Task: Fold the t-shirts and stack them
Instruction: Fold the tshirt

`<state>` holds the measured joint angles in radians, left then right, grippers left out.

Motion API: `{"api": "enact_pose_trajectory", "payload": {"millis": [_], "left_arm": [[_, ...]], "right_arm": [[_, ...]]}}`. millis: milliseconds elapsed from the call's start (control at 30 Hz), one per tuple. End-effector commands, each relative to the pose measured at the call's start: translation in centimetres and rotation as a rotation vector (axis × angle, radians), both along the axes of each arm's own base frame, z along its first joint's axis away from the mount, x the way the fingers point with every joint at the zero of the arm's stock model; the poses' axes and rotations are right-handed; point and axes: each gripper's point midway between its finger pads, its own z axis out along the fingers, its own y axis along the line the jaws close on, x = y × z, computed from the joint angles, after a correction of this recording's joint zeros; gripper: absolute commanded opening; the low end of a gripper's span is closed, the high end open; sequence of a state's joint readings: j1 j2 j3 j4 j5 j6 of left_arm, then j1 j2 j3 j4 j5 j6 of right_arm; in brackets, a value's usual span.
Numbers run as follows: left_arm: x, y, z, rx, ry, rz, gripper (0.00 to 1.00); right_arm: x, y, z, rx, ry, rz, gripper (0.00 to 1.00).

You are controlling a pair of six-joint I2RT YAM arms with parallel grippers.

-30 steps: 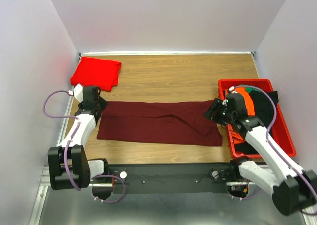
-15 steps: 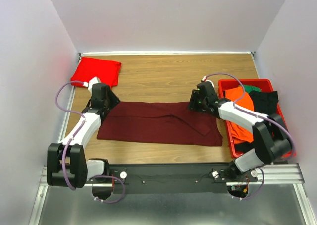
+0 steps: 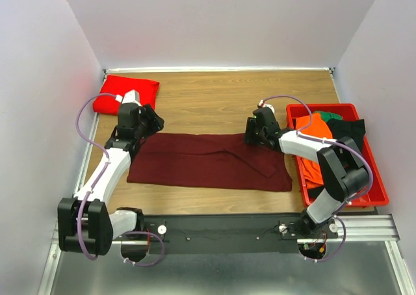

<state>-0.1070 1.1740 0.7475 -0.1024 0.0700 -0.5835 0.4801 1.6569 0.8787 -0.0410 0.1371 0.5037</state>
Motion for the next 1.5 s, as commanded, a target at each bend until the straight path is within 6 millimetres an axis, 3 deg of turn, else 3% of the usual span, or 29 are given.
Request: {"api": "enact_pose_trajectory", "payload": {"millis": [0, 133, 400, 567, 633, 833, 900, 1067, 1467], "left_arm": [[0.2, -0.5, 3.6, 0.046, -0.078, -0.077, 0.6], [0.5, -0.1, 4.7, 0.095, -0.093, -0.085, 0.6], [0.9, 0.5, 5.8, 0.168, -0.125, -0.102, 0.6], [0.8, 0.5, 5.6, 0.17, -0.127, -0.101, 0.6], [0.7, 0.7, 5.8, 0.176, -0.132, -0.096, 0.6], [0.5, 1.1, 6.1, 0.188, -0.139, -0.079, 0.6], [0.4, 1.2, 6.1, 0.19, -0.14, -0.078, 0.6], [0.3, 1.1, 6.2, 0.189, -0.142, -0.081, 0.6], [0.2, 1.2, 6.1, 0.187, -0.142, -0.082, 0.6]], "right_arm": [[1.1, 2.0, 1.9, 0.04, -0.074, 0.04, 0.57], [1.0, 2.7, 1.0, 0.022, -0.058, 0.051, 0.54], [1.2, 1.9, -0.6, -0.034, -0.043, 0.031, 0.51], [0.8, 2.7, -0.3, 0.003, -0.033, 0.056, 0.42], [0.4, 2.9, -0.1, 0.021, -0.029, 0.066, 0.31], [-0.8, 3.6, 1.0, 0.076, -0.025, 0.102, 0.19], [-1.0, 3.6, 1.7, 0.094, -0.036, 0.108, 0.1], [-2.2, 3.9, 2.7, 0.139, -0.037, 0.134, 0.01], [-7.6, 6.6, 3.8, 0.274, 0.025, 0.244, 0.0]]}}
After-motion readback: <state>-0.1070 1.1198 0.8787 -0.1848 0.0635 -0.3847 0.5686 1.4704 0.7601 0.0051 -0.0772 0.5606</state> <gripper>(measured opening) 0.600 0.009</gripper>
